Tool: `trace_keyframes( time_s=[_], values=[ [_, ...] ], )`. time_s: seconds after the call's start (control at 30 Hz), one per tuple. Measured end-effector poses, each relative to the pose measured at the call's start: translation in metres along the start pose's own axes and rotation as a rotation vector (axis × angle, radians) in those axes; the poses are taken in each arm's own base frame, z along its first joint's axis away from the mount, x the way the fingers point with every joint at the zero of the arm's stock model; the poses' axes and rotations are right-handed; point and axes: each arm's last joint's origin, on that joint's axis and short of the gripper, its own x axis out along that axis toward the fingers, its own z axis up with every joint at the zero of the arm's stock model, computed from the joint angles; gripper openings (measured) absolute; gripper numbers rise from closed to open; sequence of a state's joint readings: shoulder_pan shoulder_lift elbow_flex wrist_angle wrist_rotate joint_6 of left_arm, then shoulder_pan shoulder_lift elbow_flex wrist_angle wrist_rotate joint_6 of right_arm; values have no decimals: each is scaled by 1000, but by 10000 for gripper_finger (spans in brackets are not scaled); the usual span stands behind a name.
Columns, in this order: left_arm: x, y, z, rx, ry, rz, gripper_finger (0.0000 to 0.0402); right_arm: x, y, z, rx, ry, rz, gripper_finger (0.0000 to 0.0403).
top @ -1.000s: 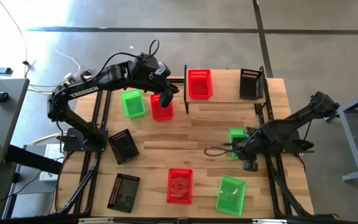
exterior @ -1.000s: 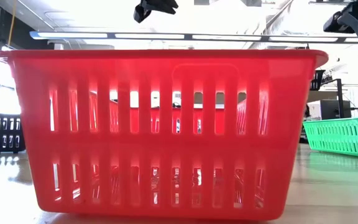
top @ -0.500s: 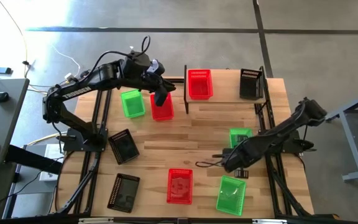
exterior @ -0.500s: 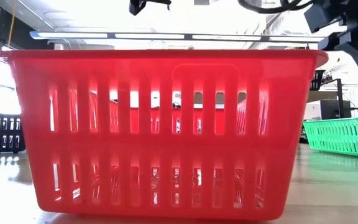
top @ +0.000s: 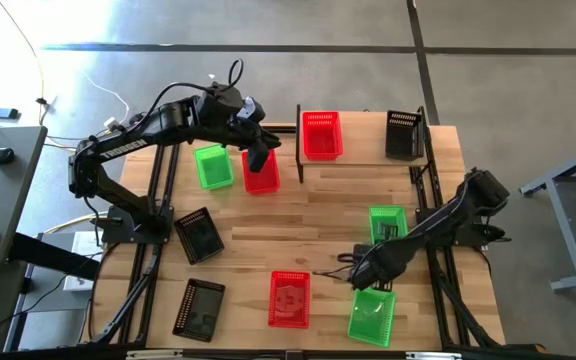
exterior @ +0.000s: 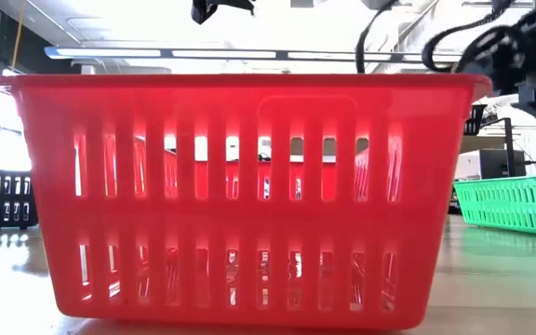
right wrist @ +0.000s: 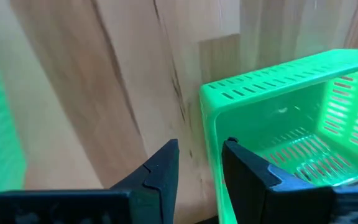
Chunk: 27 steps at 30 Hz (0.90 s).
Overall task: Stack baskets on shelf by color
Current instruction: Put the middle right green bin on the shelf
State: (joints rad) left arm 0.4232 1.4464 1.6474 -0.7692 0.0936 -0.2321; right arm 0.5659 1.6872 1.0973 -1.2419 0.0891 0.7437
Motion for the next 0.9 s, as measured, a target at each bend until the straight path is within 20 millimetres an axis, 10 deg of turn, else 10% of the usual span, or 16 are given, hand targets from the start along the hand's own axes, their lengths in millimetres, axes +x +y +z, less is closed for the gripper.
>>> trace_keyframes(
  time_s=[0.47, 0.9],
  values=[
    [0, 0, 0, 1, -1, 0, 67, 25, 12, 9, -19, 91, -53, 57],
    [0, 0, 0, 26, -2, 3, 67, 7, 10, 8, 46, 80, 54, 2]
  ],
)
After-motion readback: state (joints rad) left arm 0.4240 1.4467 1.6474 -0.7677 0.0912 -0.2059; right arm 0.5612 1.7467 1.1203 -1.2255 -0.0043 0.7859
